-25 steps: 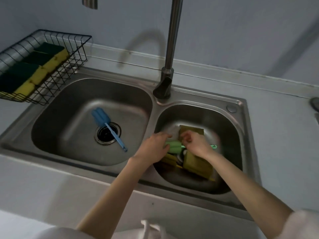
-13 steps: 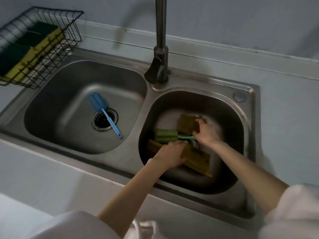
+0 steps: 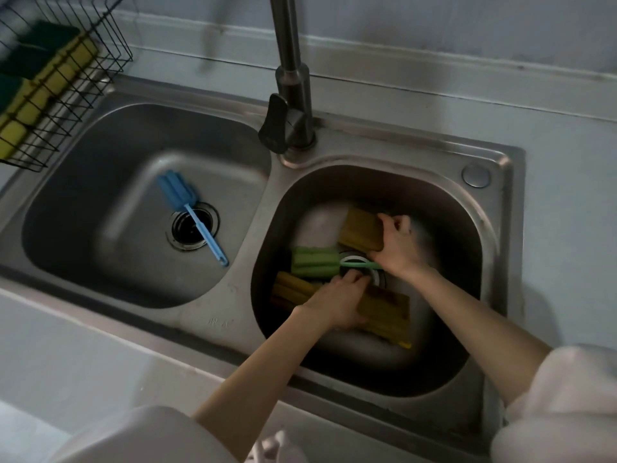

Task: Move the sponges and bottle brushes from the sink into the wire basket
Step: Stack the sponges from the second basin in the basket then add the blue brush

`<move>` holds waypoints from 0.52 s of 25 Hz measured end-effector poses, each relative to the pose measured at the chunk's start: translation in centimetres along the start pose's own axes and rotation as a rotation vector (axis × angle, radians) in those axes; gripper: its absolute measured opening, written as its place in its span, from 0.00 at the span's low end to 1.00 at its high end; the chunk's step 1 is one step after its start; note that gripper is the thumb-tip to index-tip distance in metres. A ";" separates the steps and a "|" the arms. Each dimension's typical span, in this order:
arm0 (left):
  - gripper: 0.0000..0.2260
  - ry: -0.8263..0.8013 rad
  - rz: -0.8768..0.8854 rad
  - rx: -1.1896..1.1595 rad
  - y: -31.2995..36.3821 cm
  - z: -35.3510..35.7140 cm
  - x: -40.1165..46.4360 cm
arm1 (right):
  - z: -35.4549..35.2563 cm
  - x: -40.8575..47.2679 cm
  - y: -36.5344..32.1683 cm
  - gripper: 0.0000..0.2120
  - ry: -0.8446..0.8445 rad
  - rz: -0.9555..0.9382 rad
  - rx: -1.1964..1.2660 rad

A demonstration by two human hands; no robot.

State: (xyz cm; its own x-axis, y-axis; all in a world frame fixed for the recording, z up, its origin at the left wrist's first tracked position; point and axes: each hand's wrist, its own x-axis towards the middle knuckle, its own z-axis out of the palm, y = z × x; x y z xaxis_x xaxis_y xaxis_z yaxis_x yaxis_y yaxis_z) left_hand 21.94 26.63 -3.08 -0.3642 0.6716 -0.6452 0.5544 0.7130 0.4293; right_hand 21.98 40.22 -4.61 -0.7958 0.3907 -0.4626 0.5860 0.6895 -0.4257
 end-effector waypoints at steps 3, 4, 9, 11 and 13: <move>0.33 0.067 -0.034 -0.040 0.0 -0.7 -0.9 | -0.6 -0.7 -0.6 0.36 0.022 0.028 0.053; 0.33 0.098 -0.044 -0.069 -0.2 -1.2 -1.4 | -1.0 -1.0 -0.8 0.36 0.030 0.030 0.066; 0.32 0.227 -0.013 -0.199 -1.3 -4.3 -4.8 | -3.1 -3.0 -2.7 0.36 0.086 -0.011 0.168; 0.32 0.281 -0.001 -0.232 -1.8 -5.6 -6.5 | -3.7 -4.0 -4.2 0.35 0.095 -0.034 0.205; 0.31 0.324 0.019 -0.252 -2.5 -6.8 -8.1 | -4.0 -5.0 -5.8 0.33 0.110 -0.046 0.233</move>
State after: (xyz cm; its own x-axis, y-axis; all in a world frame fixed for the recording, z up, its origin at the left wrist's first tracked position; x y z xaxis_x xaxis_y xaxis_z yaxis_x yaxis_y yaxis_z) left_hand 18.46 20.82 5.34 -0.5945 0.6852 -0.4208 0.3770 0.6998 0.6068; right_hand 21.92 36.67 3.26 -0.8270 0.4347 -0.3566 0.5577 0.5544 -0.6177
